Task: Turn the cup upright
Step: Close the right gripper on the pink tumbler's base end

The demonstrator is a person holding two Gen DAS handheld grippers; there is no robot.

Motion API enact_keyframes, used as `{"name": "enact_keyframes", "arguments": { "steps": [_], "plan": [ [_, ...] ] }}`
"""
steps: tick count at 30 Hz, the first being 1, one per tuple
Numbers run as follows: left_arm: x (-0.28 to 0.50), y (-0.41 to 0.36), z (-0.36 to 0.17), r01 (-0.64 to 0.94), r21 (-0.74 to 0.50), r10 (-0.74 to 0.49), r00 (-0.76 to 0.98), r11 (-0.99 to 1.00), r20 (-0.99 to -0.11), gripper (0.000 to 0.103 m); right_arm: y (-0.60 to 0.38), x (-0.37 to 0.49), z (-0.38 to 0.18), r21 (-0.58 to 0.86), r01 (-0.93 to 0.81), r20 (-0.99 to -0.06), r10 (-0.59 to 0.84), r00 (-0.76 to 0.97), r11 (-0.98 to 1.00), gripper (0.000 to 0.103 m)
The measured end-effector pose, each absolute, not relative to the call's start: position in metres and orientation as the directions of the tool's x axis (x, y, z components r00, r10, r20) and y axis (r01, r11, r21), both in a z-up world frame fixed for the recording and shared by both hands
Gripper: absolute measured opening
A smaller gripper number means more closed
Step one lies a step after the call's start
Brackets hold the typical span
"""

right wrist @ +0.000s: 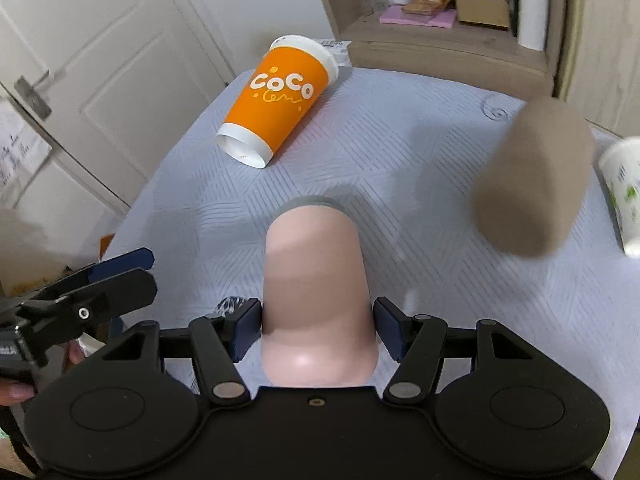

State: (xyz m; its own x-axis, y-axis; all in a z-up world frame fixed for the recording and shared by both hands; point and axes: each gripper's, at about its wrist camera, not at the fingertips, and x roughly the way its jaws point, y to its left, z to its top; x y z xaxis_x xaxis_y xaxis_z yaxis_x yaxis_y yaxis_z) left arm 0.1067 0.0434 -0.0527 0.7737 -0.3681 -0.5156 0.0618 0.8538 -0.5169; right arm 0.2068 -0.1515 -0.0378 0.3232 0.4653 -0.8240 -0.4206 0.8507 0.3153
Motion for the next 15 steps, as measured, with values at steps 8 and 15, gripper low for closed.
{"name": "enact_keyframes", "arguments": {
  "steps": [8, 15],
  "plan": [
    [0.109, 0.021, -0.057, 0.068, -0.551, -0.419, 0.729, 0.832, -0.541, 0.102, -0.164, 0.182, -0.05, 0.3, -0.403, -0.825, 0.447, 0.345, 0.865, 0.067],
    [0.12, 0.007, -0.065, 0.075, -0.597, -0.479, 0.678, 0.799, -0.557, 0.101, -0.18, 0.183, -0.054, 0.35, -0.392, -0.808, 0.486, 0.333, 0.851, 0.069]
  ]
}}
